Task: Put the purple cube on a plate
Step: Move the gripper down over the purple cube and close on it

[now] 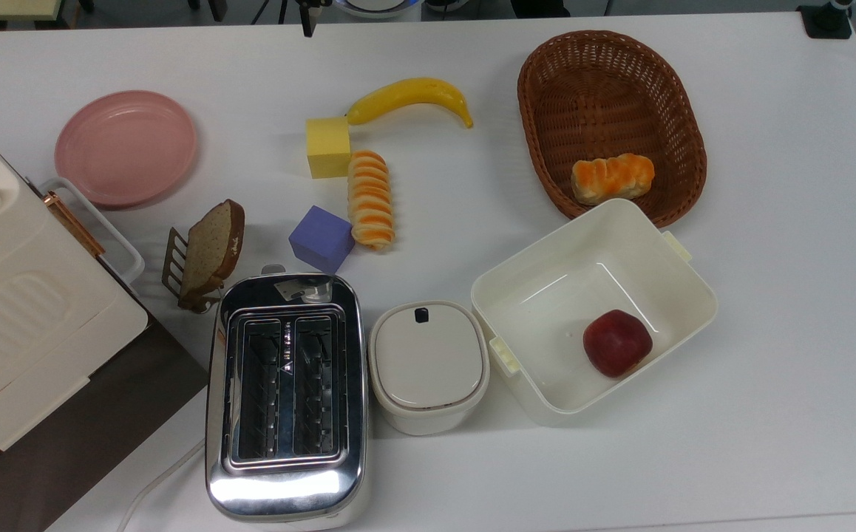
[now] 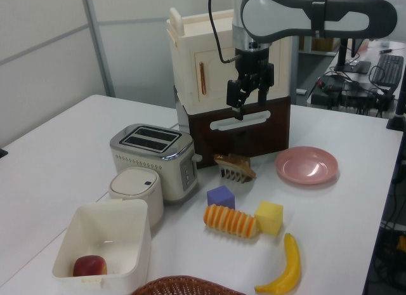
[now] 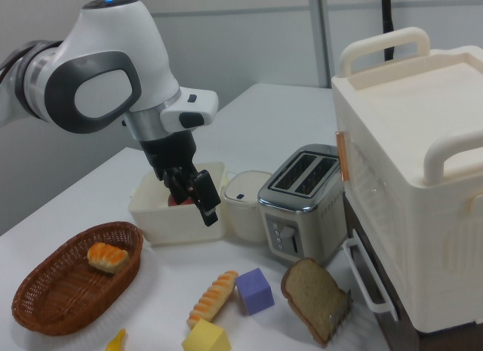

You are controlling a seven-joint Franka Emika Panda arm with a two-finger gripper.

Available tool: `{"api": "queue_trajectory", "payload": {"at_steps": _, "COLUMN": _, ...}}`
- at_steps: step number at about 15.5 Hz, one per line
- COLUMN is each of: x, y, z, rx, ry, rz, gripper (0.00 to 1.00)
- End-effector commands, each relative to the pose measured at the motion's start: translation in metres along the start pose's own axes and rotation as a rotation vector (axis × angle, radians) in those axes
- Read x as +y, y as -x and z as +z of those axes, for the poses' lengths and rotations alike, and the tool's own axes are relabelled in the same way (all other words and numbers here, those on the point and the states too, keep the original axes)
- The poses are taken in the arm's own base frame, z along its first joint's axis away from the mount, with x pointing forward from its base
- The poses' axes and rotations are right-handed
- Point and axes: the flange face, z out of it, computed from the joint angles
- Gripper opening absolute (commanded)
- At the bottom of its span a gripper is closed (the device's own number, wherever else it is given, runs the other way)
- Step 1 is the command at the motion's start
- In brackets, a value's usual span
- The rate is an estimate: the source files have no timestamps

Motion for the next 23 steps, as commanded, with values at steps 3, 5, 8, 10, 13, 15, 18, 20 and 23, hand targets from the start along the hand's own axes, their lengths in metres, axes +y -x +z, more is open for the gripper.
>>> {"api": "queue_trajectory", "payload": {"at_steps": 3, "x": 0.004, "y": 0.026, "z": -0.018, "rx": 0.047, "ry": -0.047, "rz": -0.04, "gripper": 1.0}}
{"api": "queue_trajectory", "payload": {"at_steps": 5, "x": 0.016, "y": 0.027, "z": -0.019, "rx": 0.043, "ry": -0.061, "rz": -0.129, "gripper": 1.0}}
{"api": "queue_trajectory", "payload": {"at_steps": 8, "x": 0.014, "y": 0.027, "z": -0.017, "rx": 0.038, "ry": -0.062, "rz": -0.12, "gripper": 1.0}}
{"api": "queue_trajectory", "payload": {"at_steps": 10, "x": 0.015, "y": 0.031, "z": -0.011, "rx": -0.021, "ry": -0.06, "rz": -0.107, "gripper": 1.0}}
{"api": "queue_trajectory", "payload": {"at_steps": 13, "x": 0.01, "y": 0.034, "z": 0.005, "rx": -0.121, "ry": -0.049, "rz": 0.009, "gripper": 1.0}}
{"api": "queue_trajectory", "payload": {"at_steps": 15, "x": 0.0, "y": 0.027, "z": 0.023, "rx": -0.146, "ry": -0.032, "rz": 0.143, "gripper": 1.0}}
{"api": "queue_trajectory", "payload": {"at_steps": 18, "x": -0.02, "y": 0.023, "z": 0.055, "rx": -0.143, "ry": -0.02, "rz": 0.207, "gripper": 1.0}}
{"api": "queue_trajectory", "payload": {"at_steps": 20, "x": -0.024, "y": 0.022, "z": 0.088, "rx": -0.103, "ry": -0.025, "rz": 0.246, "gripper": 1.0}}
{"api": "queue_trajectory", "payload": {"at_steps": 23, "x": -0.03, "y": 0.009, "z": 0.133, "rx": -0.009, "ry": -0.007, "rz": 0.261, "gripper": 1.0}}
